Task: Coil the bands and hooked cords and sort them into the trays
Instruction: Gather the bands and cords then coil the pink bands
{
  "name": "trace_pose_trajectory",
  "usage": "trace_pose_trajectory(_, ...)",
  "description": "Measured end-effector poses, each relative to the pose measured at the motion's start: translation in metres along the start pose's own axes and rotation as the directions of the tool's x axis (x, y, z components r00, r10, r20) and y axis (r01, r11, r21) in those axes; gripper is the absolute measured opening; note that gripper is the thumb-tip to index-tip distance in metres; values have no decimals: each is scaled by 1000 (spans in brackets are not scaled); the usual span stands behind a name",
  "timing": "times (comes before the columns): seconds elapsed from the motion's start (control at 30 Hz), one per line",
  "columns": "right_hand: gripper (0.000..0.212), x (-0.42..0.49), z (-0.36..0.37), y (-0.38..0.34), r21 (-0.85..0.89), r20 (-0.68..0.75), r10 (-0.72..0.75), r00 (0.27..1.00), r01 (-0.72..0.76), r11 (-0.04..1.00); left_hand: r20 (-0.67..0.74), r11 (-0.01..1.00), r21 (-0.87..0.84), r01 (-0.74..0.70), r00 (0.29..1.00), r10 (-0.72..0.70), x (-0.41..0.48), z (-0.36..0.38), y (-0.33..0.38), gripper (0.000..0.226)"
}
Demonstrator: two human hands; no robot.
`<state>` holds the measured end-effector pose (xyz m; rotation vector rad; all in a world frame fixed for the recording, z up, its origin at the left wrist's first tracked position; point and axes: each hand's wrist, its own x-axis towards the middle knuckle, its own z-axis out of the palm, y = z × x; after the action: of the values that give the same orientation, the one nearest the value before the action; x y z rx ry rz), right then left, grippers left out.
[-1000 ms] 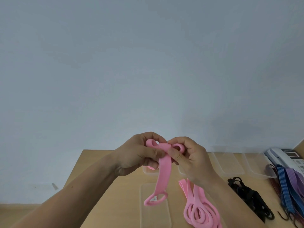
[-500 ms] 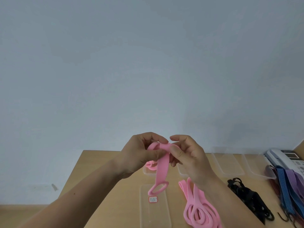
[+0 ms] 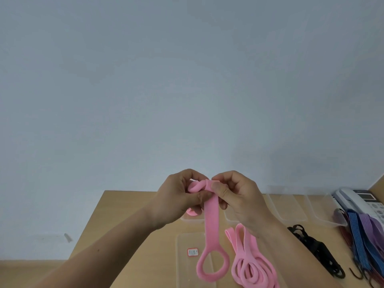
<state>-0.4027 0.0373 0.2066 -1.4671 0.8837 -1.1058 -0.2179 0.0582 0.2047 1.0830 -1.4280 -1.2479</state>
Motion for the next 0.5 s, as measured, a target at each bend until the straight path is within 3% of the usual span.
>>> trace_pose_trajectory(0.17, 15, -4, 0, 5, 32, 21, 6, 1000, -7, 999, 61, 997, -41, 63, 996, -60, -1, -1, 3, 28)
trace_pose_trajectory(0.4, 25, -6, 1, 7, 10, 57, -18, 998, 18, 1000, 40, 984, -150, 101, 995, -96, -3, -1, 4, 39)
trace_pose_trajectory(0.5, 27, -8, -1, 8, 22, 59, -4, 998, 3, 1000, 1, 993, -111, 47, 999, -47, -3, 0, 4, 27)
